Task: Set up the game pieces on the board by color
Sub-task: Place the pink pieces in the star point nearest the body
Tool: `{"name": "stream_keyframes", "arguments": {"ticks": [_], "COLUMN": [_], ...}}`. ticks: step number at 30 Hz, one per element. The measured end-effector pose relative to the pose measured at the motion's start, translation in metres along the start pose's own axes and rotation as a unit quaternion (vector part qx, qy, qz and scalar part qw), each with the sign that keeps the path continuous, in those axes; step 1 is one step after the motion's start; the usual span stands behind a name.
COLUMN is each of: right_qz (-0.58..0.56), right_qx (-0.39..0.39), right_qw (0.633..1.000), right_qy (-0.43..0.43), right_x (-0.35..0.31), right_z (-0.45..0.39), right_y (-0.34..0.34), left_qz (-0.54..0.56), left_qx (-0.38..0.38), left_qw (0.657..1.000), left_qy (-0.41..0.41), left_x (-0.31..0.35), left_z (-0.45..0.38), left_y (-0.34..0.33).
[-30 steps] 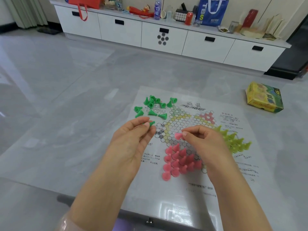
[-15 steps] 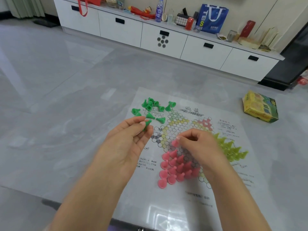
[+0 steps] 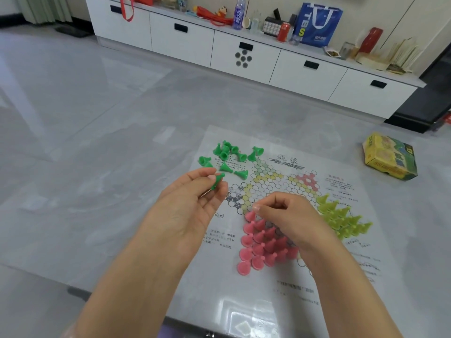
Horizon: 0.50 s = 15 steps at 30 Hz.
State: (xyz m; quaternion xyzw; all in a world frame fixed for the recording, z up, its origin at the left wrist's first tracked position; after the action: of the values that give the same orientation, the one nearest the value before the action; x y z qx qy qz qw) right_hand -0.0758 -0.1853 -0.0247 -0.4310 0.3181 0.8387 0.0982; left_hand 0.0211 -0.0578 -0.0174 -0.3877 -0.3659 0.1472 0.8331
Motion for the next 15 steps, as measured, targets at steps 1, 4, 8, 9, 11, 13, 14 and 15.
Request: {"name": "stream_keyframes", "arguments": {"ticks": [1, 4, 8, 9, 11, 13, 14, 15], "right_qz": [-0.003, -0.005, -0.001, 0.000, 0.006, 0.014, 0.016, 0.019], "right_qx": [-0.003, -0.009, 0.001, 0.002, 0.003, 0.004, 0.007, 0.011], "right_qw": [1.000, 1.000, 1.000, 1.000, 1.000, 1.000, 1.000, 1.000], "right_qy": [-0.005, -0.014, -0.002, 0.000, 0.003, 0.007, 0.009, 0.010], "right_x": [0.0005, 0.0011, -0.0014, -0.0019, -0.0030, -0.0030, -0.0025, -0.0017], "right_z": [-0.0002, 0.0011, 0.0034, 0.0037, 0.0036, 0.0028, 0.0020, 0.0011], "right_y": [-0.0005, -0.0019, -0.0001, 0.0008, 0.0015, 0.0013, 0.0010, 0.0009], "left_qz": [0.000, 0.002, 0.009, 0.010, 0.012, 0.012, 0.013, 0.013], "left_qx": [-0.001, 0.000, 0.003, 0.004, 0.006, 0.008, 0.009, 0.010], "left_qw": [1.000, 1.000, 1.000, 1.000, 1.000, 1.000, 1.000, 1.000], "left_qy": [0.001, 0.003, 0.006, 0.006, 0.007, 0.007, 0.007, 0.007], "left_x": [-0.0002, -0.0005, 0.0001, 0.0003, 0.0004, 0.0001, 0.0001, 0.0002], "left_z": [0.0001, 0.0004, 0.0003, 0.0003, 0.0006, 0.0012, 0.0013, 0.0015], "left_y": [-0.0001, 0.0001, 0.0008, 0.0010, 0.0011, 0.0010, 0.0012, 0.0013]}}
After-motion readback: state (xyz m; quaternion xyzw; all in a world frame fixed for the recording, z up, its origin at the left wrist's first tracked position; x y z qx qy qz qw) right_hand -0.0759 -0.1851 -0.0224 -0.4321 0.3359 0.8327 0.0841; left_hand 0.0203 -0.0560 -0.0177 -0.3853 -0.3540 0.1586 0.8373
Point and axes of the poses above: each hand's wrist, its own z-axis away from the middle knuckle, its own y-axis out of the back of the hand, x = y × z, the point moved 7 cm from there along -z, towards the middle knuckle, and after that the axes turned 9 degrees about z, right-handed, at the moved point
